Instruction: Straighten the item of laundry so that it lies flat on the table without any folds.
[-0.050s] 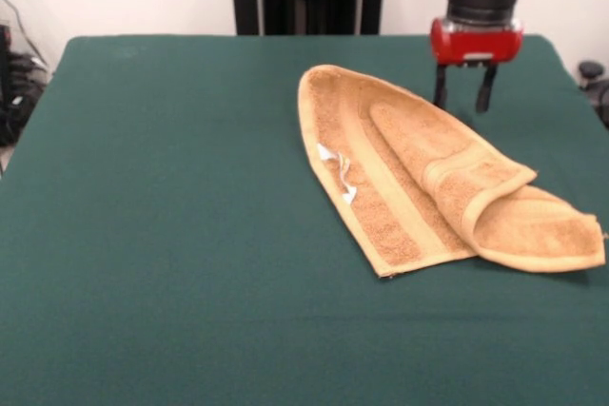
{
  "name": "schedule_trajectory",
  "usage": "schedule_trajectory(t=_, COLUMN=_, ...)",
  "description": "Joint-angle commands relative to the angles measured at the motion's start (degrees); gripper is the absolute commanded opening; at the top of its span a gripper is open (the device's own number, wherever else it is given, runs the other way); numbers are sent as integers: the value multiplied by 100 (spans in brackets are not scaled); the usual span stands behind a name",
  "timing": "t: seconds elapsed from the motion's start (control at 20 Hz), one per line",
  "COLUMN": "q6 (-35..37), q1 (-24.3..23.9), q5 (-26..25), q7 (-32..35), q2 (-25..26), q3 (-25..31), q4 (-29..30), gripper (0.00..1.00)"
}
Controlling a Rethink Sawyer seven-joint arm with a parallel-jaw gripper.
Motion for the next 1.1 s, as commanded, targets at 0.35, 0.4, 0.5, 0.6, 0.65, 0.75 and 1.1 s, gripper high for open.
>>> schedule_trajectory(t=0.35, q6=1084, q1=421, q5=568, q7=1331, q2=-625, q3=108, q4=337, gripper=100)
schedule_trajectory(t=0.4, q6=1054, q1=436, q5=588, q7=1335, q2=-568, q3=79, q4=289, gripper=100)
schedule_trajectory(t=0.5, q6=734, q1=259, q5=479, q7=1245, q2=-262, q3=146, q4=175, gripper=100)
schedule_trajectory(t=0.6, q6=387, q1=76, q5=325, q7=1135, q2=116, q3=177, q4=23, gripper=100)
schedule_trajectory(t=0.65, q6=264, q1=32, q5=268, q7=1088, q2=273, q3=148, q4=-56, gripper=100)
schedule_trajectory(t=0.75, q6=132, q1=90, q5=275, q7=1111, q2=389, q3=64, q4=-94, gripper=100)
schedule_trajectory(t=1.1, q6=-30, q1=-145, q5=91, q7=959, q2=528, q3=128, q4=-132, gripper=100)
